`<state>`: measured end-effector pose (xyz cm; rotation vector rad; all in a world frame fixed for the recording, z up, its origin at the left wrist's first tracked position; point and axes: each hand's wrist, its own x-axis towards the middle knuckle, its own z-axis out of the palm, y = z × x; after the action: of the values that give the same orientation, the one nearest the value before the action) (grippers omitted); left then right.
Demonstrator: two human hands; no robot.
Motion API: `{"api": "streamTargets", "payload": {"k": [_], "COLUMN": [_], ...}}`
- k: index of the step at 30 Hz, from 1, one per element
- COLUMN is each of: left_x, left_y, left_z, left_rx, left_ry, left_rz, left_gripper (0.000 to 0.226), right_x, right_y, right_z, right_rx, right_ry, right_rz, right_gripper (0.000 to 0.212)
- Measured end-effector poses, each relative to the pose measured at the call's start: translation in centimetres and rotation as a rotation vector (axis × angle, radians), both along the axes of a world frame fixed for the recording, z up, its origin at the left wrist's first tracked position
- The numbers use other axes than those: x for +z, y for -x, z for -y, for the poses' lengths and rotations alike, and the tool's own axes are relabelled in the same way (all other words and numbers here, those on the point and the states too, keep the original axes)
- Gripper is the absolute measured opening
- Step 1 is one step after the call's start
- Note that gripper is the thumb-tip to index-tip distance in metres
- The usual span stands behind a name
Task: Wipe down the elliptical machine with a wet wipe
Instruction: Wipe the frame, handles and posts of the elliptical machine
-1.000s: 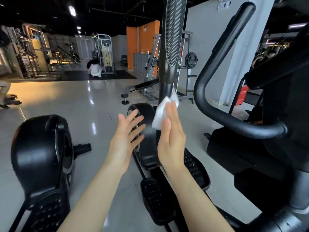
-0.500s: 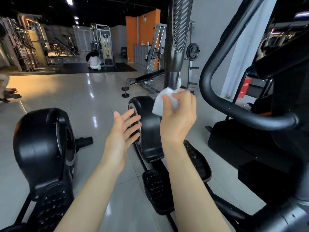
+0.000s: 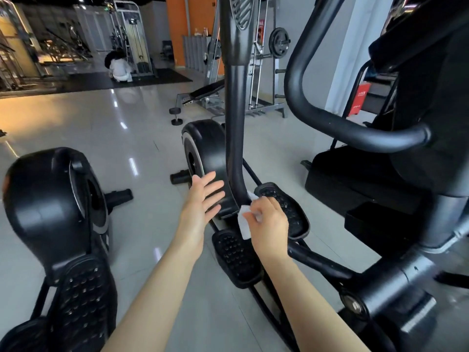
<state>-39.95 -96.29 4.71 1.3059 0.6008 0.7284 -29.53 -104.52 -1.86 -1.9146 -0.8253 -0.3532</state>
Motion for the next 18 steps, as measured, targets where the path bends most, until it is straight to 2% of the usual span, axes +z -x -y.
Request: {"api": "streamTargets", "payload": {"k": [4, 6, 8, 11, 14, 16, 18], "left_x": [-0.5, -0.8, -1.3, -2.9, -5.4, -7.0, -8.4], "left_y": [1.3, 1.9, 2.1, 1.4, -0.1, -0.9, -1.5], "left_z": [-0.2, -0.3, -0.1, 0.8, 2.1, 2.9, 3.3], "left_rx": [0.057, 0.085, 0.093, 0.062, 0.026, 0.048, 0.087], "left_ry": [-0.02, -0.032, -0.055, -0.066, -0.112, -0.334, -0.746], "left_rz": [-0.009, -0.015, -0.018, -0.044, -0.085, -0.121, -0.158], "left_gripper": [0.045, 0.045, 0.046, 0.047, 0.031, 0.025, 0.028], "right_x": [7.3, 7.5, 4.2, -1.4, -3.7, -4.4, -4.5], "right_y": [0.1, 0.3, 0.8, 0.3, -1.2, -2.0, -2.6], "right_z": [-3.7, -4.5, -3.5, -0.3, 3.5, 6.5, 9.3], "right_rx": [0.092, 0.087, 0.06, -0.004, 0.011, 0.043, 0.058], "right_ry": [-0.306, -0.335, -0.245, -0.017, 0.195, 0.328, 0.441], "right_rz": [0.012, -0.024, -0.058, 0.067, 0.168, 0.174, 0.117], "right_gripper": [0.018, 0.021, 0.019, 0.021, 0.027, 0.035, 0.037]}}
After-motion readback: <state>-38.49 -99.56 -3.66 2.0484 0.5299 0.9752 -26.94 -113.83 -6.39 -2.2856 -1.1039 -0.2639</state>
